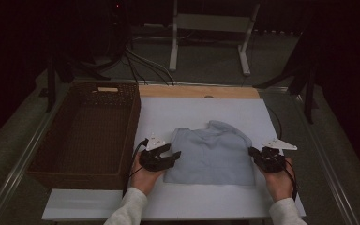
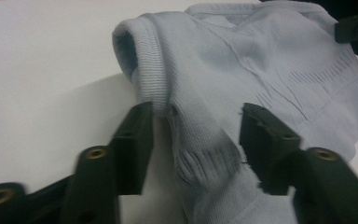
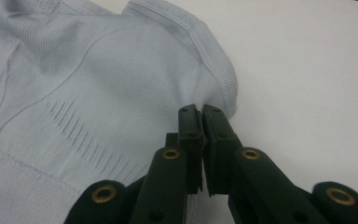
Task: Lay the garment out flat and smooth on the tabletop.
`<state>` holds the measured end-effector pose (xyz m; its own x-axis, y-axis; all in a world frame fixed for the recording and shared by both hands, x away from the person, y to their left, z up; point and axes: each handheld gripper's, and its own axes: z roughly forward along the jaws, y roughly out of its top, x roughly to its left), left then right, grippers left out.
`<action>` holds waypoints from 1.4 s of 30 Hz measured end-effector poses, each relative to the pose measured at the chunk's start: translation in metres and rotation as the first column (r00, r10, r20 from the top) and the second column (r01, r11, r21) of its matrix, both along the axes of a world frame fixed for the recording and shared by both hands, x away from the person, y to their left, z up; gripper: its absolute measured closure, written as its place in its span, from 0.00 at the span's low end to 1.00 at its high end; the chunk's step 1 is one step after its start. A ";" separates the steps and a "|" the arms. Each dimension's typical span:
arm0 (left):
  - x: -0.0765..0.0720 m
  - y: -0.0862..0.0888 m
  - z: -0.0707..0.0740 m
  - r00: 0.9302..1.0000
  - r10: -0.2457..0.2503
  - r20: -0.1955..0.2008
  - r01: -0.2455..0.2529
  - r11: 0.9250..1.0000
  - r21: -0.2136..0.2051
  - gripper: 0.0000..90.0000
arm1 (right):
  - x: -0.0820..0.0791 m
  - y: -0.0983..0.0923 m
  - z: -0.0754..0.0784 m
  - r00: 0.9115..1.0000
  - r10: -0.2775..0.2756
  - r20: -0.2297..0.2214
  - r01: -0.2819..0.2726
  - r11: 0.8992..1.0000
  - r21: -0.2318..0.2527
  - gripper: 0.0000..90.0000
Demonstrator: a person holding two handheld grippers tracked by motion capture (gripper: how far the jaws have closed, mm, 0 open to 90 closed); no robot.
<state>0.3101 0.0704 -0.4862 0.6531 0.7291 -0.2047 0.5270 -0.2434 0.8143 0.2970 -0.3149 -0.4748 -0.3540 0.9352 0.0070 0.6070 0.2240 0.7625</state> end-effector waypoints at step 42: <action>0.015 -0.004 0.000 0.998 0.063 0.015 -0.063 0.997 0.037 0.94 | -0.012 0.006 0.004 1.000 0.021 0.010 -0.021 1.000 0.000 0.45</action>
<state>0.3250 0.0662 -0.4860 0.6083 0.7757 -0.1679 0.5310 -0.2405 0.8125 0.2853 -0.3091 -0.4705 -0.3738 0.9275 0.0037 0.5947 0.2366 0.7684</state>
